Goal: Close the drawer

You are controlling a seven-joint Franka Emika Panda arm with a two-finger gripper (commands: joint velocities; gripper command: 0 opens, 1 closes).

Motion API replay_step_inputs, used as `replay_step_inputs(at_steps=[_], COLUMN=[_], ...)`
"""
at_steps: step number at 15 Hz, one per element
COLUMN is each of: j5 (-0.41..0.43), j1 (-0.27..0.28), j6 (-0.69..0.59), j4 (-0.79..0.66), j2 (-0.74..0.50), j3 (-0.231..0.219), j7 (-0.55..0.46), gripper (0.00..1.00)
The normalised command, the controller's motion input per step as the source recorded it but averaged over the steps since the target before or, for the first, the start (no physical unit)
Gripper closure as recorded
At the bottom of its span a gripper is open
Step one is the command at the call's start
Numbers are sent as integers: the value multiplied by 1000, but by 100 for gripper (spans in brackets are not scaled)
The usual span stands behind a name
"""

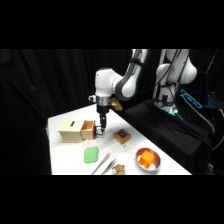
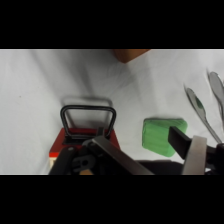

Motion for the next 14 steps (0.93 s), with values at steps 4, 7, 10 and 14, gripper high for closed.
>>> replay_step_inputs(at_steps=[4, 7, 10, 14], j5=[115, 76, 88, 120], j1=[-42, -37, -57, -154], j6=[386, 357, 344, 363], j4=[-14, 20, 37, 99], j2=[151, 179, 182, 209], j3=[40, 25, 56, 158], j7=[91, 98, 73, 20], gripper=[0, 0, 0, 0])
